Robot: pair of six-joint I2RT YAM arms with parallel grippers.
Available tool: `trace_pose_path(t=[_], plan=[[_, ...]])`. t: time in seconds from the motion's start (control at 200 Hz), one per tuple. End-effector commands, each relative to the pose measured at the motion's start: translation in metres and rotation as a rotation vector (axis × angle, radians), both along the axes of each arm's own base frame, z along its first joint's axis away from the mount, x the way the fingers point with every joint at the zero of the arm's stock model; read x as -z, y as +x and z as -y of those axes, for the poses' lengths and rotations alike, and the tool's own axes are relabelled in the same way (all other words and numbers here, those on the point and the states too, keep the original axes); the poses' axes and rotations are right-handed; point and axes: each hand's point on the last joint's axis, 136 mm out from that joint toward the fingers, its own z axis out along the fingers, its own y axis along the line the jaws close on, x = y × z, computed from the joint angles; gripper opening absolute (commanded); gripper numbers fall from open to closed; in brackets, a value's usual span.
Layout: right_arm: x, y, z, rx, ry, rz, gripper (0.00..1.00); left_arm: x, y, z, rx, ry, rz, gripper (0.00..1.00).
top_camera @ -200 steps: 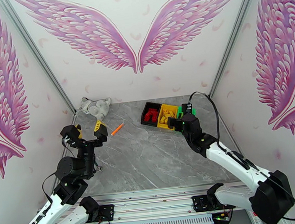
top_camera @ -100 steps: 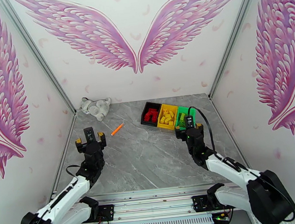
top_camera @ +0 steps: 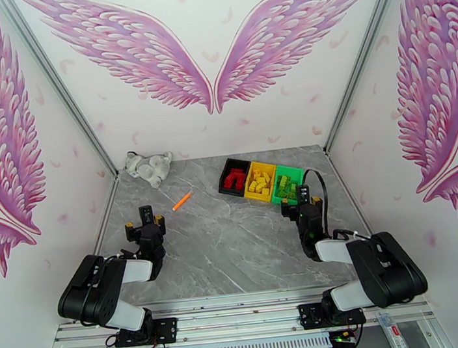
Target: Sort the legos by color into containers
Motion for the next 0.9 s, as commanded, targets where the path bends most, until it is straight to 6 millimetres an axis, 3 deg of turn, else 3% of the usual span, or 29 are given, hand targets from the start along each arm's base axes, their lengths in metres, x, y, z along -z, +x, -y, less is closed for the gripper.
trace_pose_path(t=[0.0, 0.085, 0.14, 0.2, 0.405, 0.895], plan=[[-0.009, 0.006, -0.012, -0.067, 0.051, 0.039, 0.99, -0.018, 0.004, 0.001, 0.074, -0.093, 0.111, 0.96], [-0.008, 0.01, -0.008, -0.042, 0.052, 0.035, 0.99, -0.007, 0.005, 0.005, 0.125, -0.117, 0.105, 0.99], [-0.009, 0.01, -0.007, -0.04, 0.055, 0.035, 0.99, -0.013, 0.004, 0.005, 0.125, -0.086, 0.168, 0.99], [-0.008, 0.011, -0.007, -0.037, 0.055, 0.03, 0.99, -0.009, 0.005, 0.007, 0.129, -0.097, 0.125, 0.99], [-0.007, 0.012, -0.003, -0.029, 0.07, 0.024, 0.99, 0.0, 0.024, -0.007, 0.108, -0.17, 0.048, 0.99], [-0.007, 0.011, -0.003, -0.032, 0.066, 0.026, 0.99, 0.001, 0.023, -0.011, 0.106, -0.189, 0.05, 0.99]])
